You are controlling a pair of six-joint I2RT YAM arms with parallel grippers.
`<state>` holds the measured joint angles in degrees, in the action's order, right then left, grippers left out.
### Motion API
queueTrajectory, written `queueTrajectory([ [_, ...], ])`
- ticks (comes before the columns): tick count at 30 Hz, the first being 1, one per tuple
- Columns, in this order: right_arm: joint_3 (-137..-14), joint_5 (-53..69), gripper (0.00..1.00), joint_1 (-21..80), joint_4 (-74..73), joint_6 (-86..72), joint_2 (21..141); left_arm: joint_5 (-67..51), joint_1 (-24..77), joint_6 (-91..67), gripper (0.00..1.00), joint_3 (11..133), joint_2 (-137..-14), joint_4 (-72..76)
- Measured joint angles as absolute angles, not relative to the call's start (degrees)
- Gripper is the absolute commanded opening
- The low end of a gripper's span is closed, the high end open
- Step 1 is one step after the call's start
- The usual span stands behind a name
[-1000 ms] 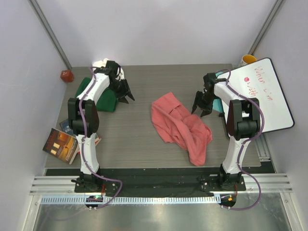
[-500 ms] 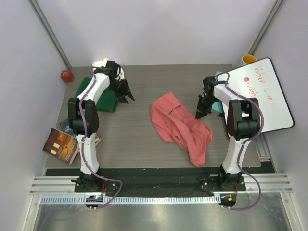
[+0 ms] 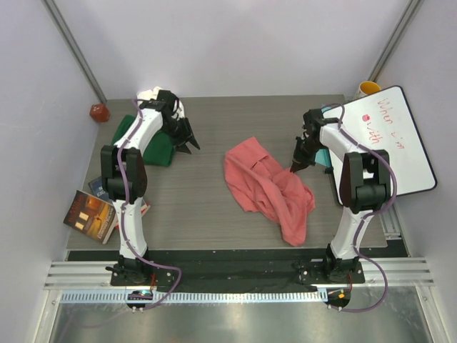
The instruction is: Fold and stack the t-shirts
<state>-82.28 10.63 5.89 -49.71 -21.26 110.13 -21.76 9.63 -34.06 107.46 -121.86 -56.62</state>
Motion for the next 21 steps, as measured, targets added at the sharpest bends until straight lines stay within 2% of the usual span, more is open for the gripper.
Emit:
queueTrajectory([
  [8, -86.43, 10.66, 0.01, 5.89, -50.37, -22.31, 106.45, -22.37, 9.65, -34.11, 0.42, 107.46, -121.86, -56.47],
  [21, -111.04, 16.71, 0.01, 5.89, -48.99, -26.02, 97.49, -23.05, 10.17, -34.13, 0.42, 107.07, -121.86, -55.68],
])
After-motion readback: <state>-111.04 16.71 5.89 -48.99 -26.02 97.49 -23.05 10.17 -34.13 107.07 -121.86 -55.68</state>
